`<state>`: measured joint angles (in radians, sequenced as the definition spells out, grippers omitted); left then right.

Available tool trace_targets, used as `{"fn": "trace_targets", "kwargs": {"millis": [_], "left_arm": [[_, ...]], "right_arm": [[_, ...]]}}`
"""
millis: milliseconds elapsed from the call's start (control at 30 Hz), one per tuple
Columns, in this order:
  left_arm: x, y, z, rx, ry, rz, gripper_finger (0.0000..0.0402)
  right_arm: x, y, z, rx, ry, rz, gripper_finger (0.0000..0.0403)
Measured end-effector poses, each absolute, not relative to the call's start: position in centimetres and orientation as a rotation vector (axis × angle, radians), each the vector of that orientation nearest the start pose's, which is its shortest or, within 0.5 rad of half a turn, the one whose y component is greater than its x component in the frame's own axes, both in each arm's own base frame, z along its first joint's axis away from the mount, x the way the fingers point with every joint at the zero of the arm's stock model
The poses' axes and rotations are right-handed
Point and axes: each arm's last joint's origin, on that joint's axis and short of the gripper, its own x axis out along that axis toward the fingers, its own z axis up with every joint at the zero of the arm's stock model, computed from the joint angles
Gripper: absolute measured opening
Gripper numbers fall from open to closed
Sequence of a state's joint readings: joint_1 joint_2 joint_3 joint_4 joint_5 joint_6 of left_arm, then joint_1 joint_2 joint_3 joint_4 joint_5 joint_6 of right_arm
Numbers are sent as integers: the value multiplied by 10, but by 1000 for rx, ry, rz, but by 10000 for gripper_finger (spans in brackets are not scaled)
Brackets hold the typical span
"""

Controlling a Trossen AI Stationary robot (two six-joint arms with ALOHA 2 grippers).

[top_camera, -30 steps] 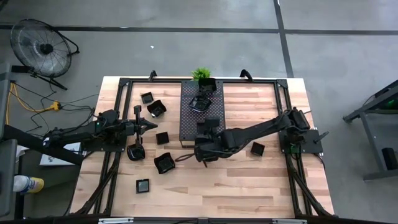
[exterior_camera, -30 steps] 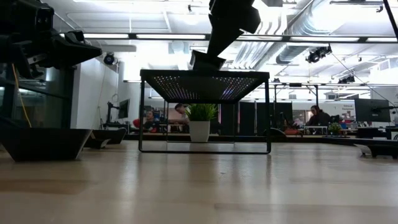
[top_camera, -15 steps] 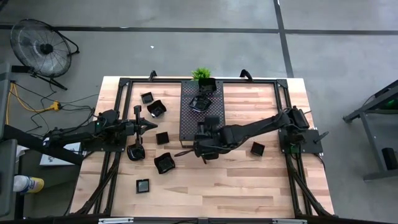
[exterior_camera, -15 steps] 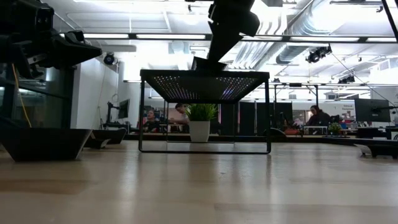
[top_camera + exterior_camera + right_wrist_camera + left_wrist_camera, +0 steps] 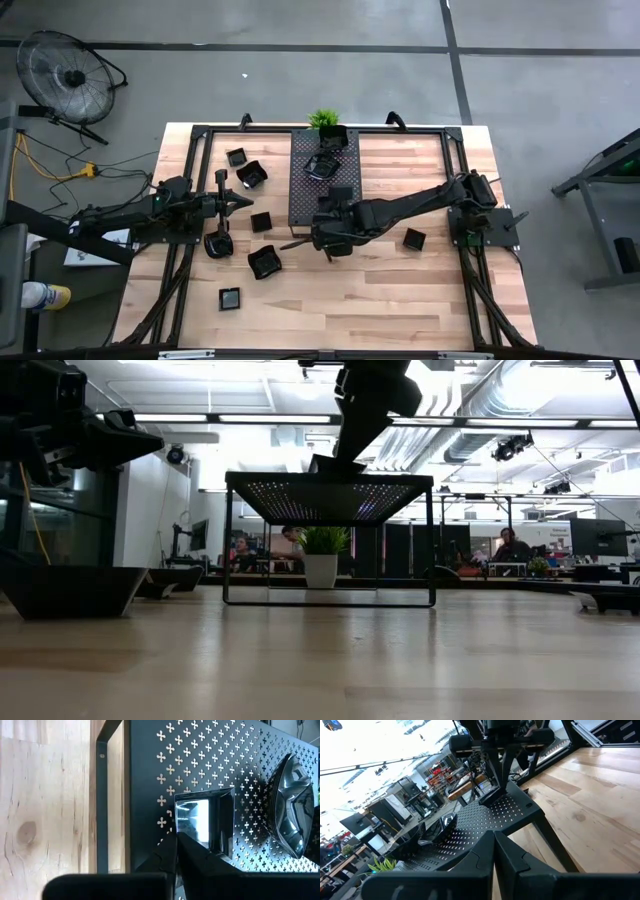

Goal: Pick & Place Mini shaped plates
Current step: Put the square plate on the shelf, then stack the square plate on top of the square plate on the shelf

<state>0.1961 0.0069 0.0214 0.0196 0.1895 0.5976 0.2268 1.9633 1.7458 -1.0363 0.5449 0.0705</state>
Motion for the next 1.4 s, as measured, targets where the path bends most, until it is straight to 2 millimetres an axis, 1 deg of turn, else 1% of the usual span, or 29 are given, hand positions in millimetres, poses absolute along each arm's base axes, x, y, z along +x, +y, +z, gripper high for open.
{"fn": "trace_targets", "kwargs": {"millis": [467, 767, 867, 1000, 1200, 1400], "left_arm": [[95, 13, 172, 604, -31, 16, 1], [95, 13, 172, 604, -30, 17, 1], [95, 13, 172, 604, -31, 16, 1], [95, 13, 172, 604, -31, 16, 1], [95, 13, 172, 604, -31, 16, 1], [95, 13, 172, 604, -31, 16, 1]], "right_arm": [[395, 76, 265, -436, 1157, -303, 47], [395, 76, 265, -447, 1158, -299, 87], [394, 77, 268, -459, 1153, -290, 104], [390, 81, 277, -465, 1158, -281, 124], [378, 86, 289, -448, 1174, -284, 137], [354, 85, 299, -374, 1269, -372, 138]]}}
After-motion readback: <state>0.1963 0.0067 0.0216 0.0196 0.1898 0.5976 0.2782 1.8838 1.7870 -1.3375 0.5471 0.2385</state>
